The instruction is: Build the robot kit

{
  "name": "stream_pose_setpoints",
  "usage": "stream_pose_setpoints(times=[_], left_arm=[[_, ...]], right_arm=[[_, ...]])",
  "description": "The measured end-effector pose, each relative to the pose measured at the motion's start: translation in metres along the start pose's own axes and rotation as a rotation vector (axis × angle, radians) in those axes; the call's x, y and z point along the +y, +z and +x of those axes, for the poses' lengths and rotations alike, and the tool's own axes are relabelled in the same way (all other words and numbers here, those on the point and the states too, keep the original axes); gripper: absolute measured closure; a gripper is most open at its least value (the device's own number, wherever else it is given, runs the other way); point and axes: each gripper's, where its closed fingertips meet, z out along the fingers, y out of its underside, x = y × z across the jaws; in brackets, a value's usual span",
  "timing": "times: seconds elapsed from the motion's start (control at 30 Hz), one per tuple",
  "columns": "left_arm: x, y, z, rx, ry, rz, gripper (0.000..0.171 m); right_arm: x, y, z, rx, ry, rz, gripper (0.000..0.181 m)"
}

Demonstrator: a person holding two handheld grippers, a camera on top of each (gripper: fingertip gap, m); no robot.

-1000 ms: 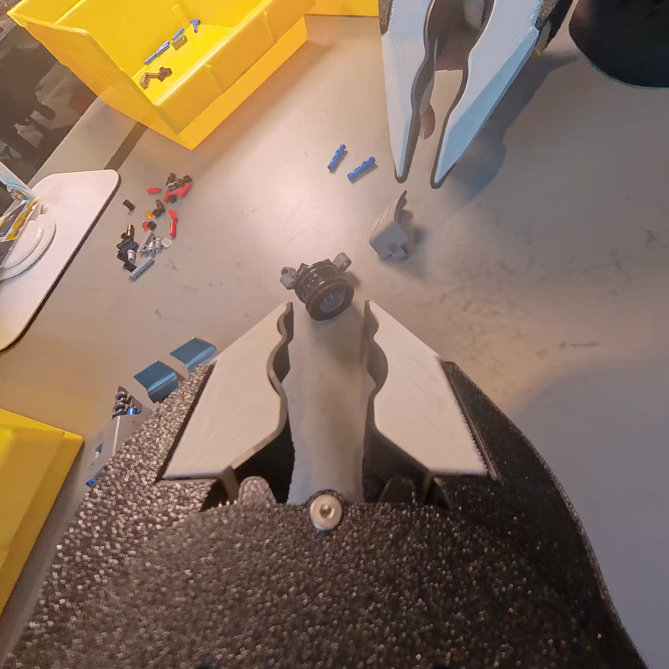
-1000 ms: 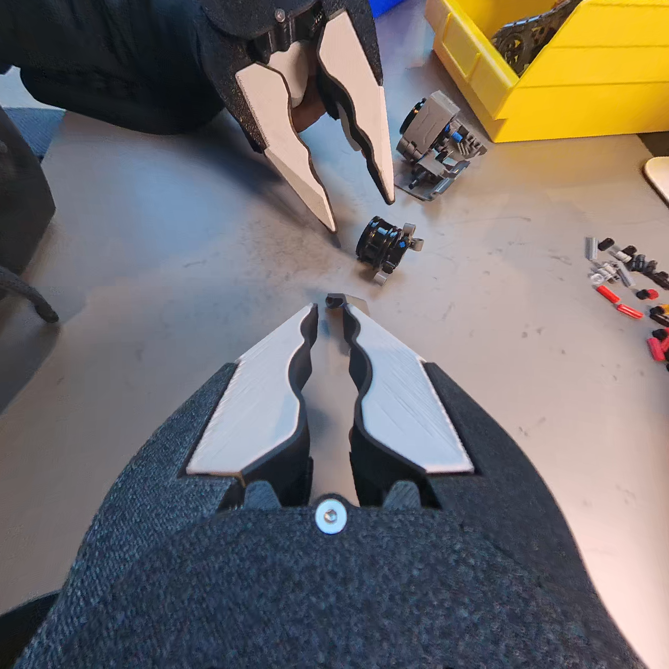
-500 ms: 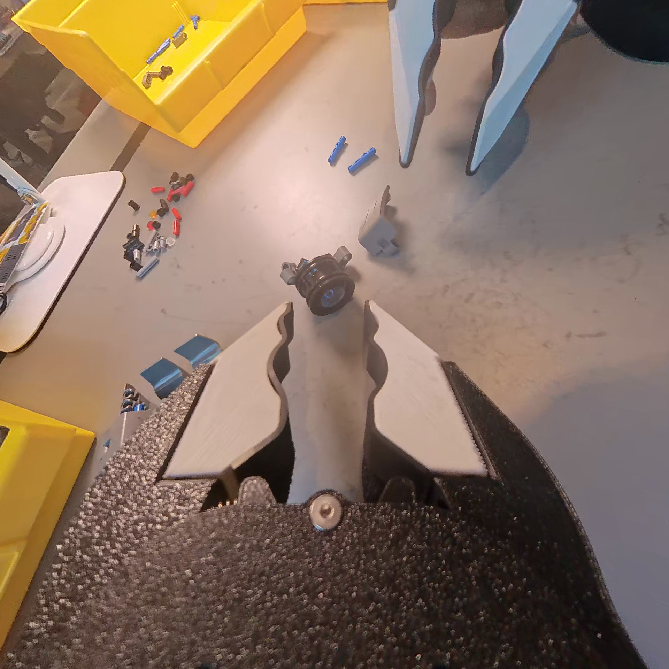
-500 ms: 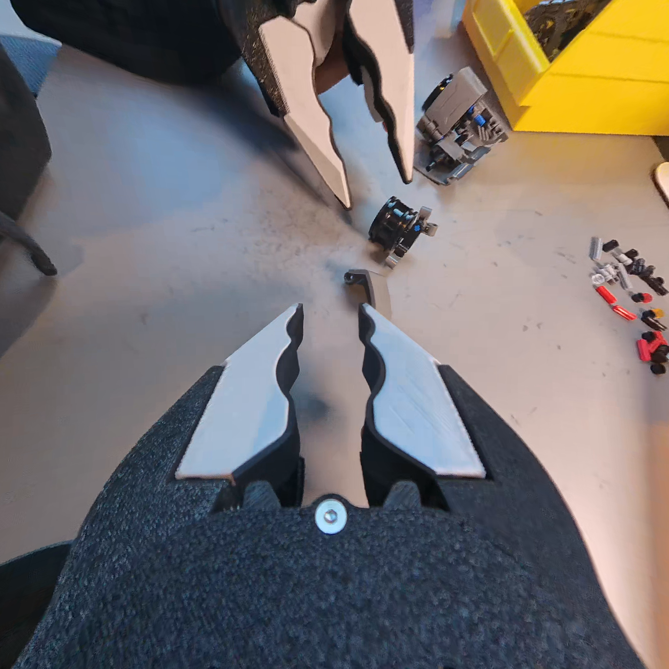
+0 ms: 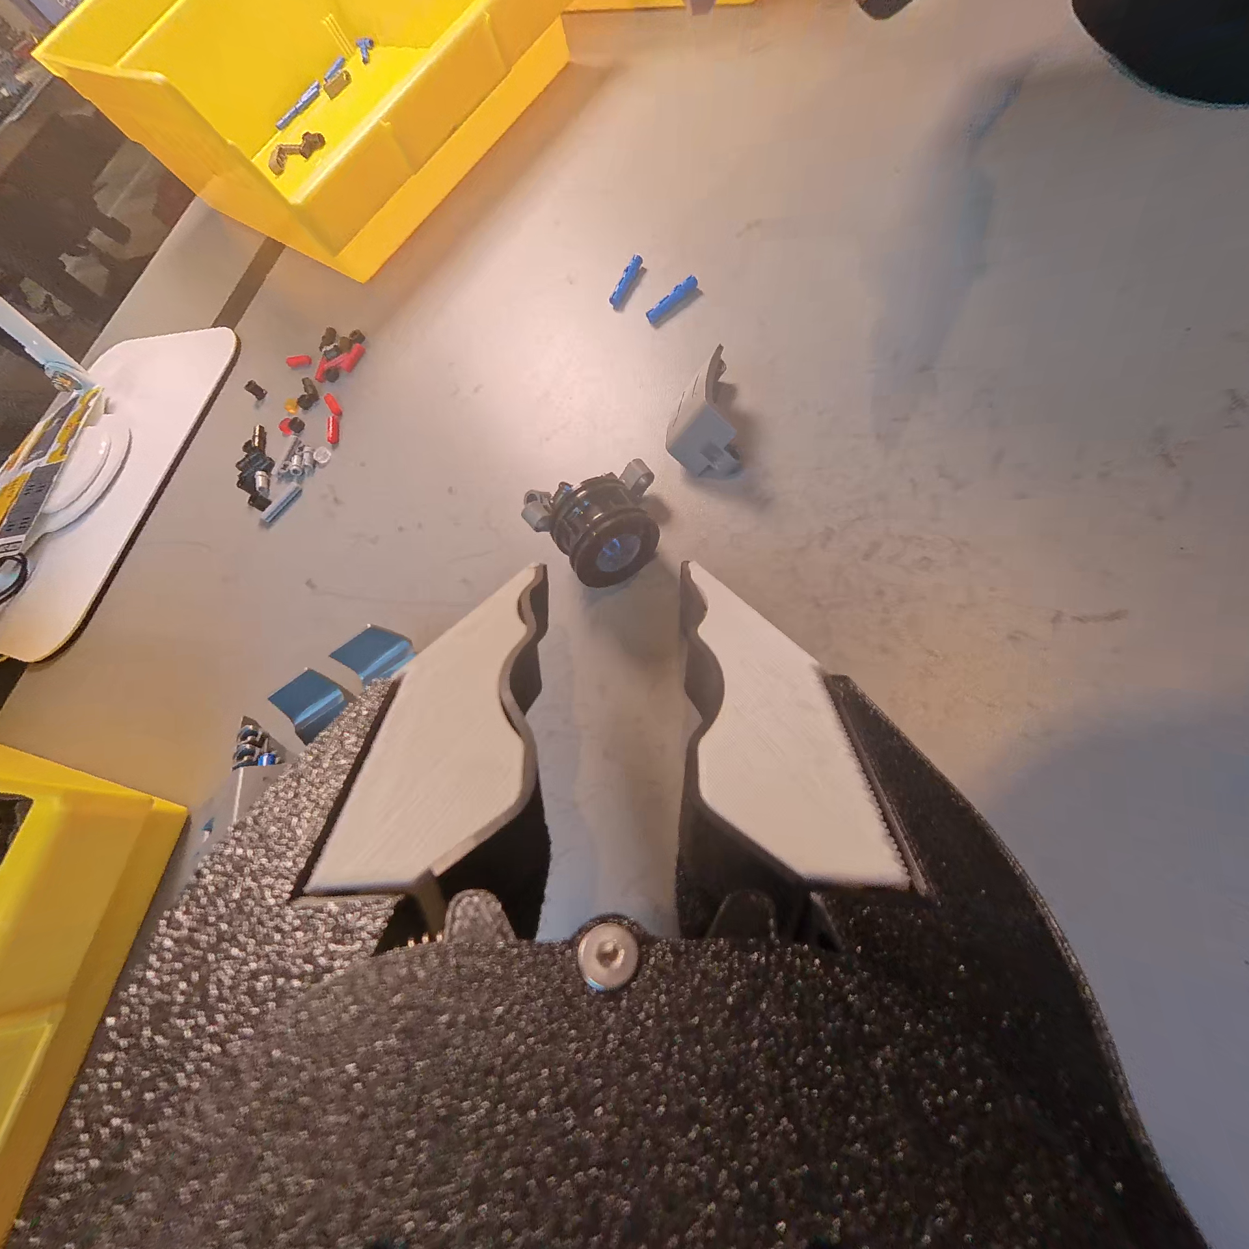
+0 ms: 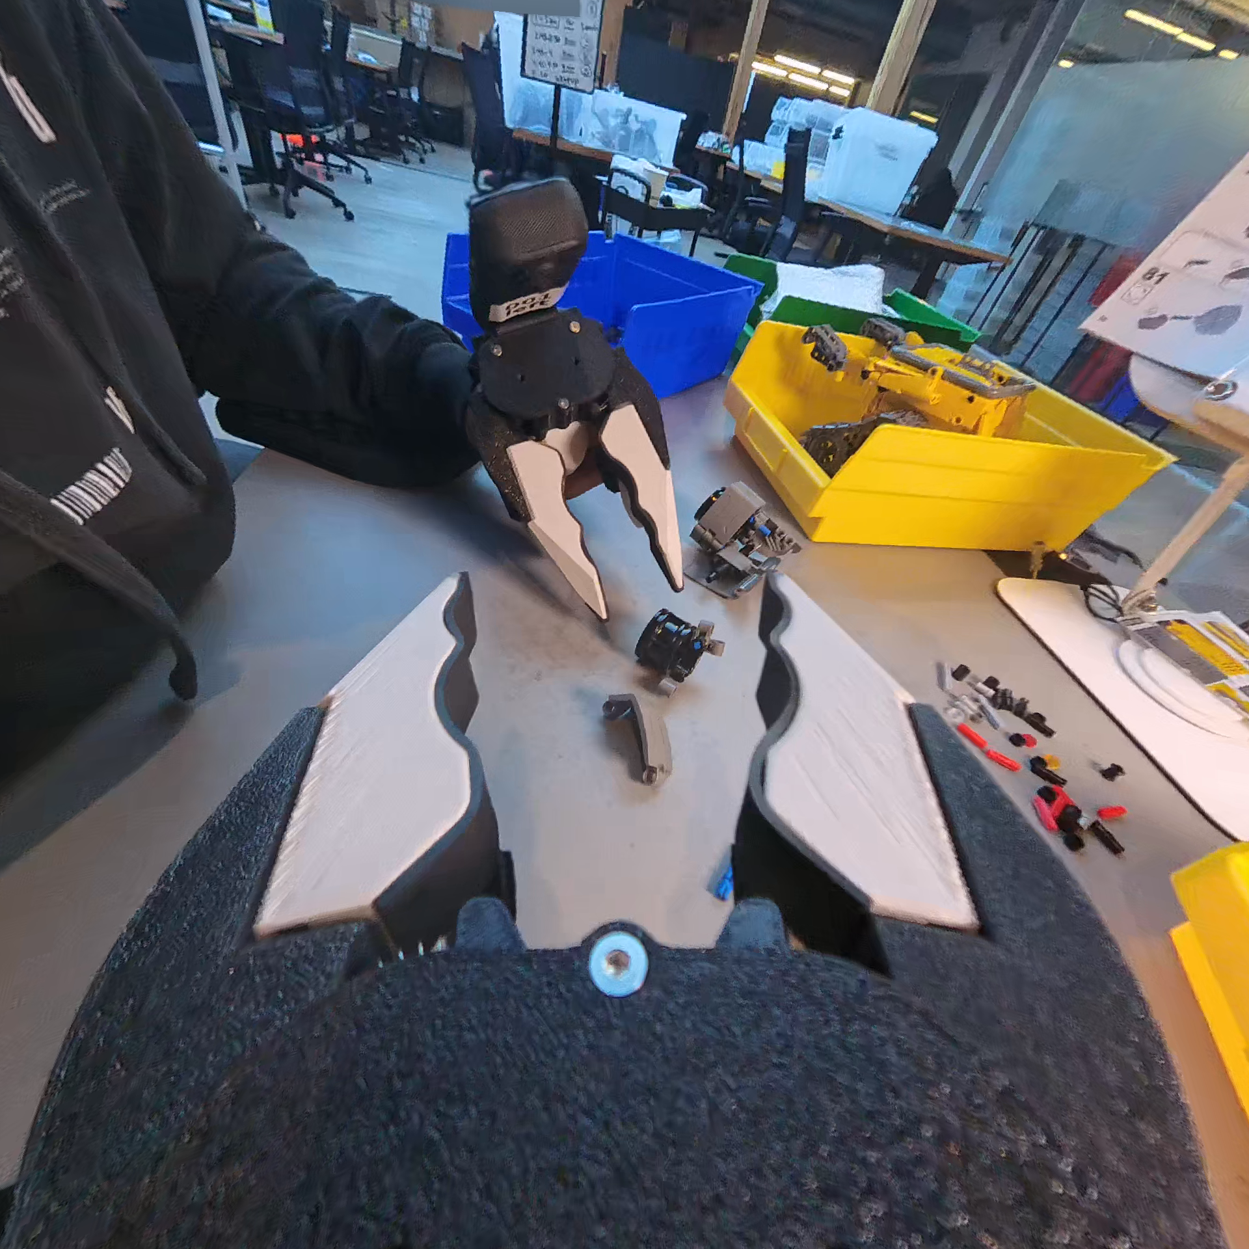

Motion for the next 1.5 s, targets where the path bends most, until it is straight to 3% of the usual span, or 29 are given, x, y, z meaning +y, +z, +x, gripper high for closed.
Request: stream_pose_setpoints(times=[0.1, 0.23, 0.3, 0.6, 0.67, 0.73, 0.9, 1.0, 1.23, 1.5], left_arm=[[0.000, 0.000, 0.001, 0.001, 0.005, -0.003, 0.133], [0.001, 0.001, 0.001, -0.001, 0.011, -0.006, 0.134], [0.001, 0.001, 0.001, 0.000, 0.009, -0.006, 0.134], [0.000, 0.002, 0.003, 0.018, 0.006, 0.002, 0.133], [-0.004, 0.001, 0.008, 0.042, 0.012, 0.029, 0.131], [-0.013, -0.003, 0.014, 0.076, 0.014, 0.076, 0.128], [-0.048, -0.018, 0.023, 0.156, -0.062, 0.268, 0.125], [-0.069, -0.026, 0.021, 0.179, -0.141, 0.373, 0.130], [-0.087, -0.038, 0.028, 0.276, -0.230, 0.478, 0.160], [-0.076, -0.028, 0.021, 0.242, -0.266, 0.393, 0.162]], right_arm=[[0.002, -0.008, 0.017, 0.065, 0.044, 0.009, 0.104], [0.053, -0.021, 0.046, 0.190, 0.080, -0.225, 0.143], [0.068, -0.019, 0.042, 0.170, 0.079, -0.296, 0.153], [0.101, 0.031, 0.017, 0.115, -0.059, -0.525, 0.146], [0.105, 0.034, 0.017, 0.128, -0.117, -0.561, 0.178], [0.093, 0.036, 0.013, 0.097, -0.020, -0.486, 0.180], [0.034, 0.039, 0.005, -0.051, 0.497, -0.093, 0.179], [0.018, 0.043, -0.005, -0.156, 0.644, 0.019, 0.179], [0.008, 0.051, -0.018, -0.247, 0.709, 0.080, 0.179], [0.031, 0.059, -0.013, -0.127, 0.580, -0.054, 0.172]])
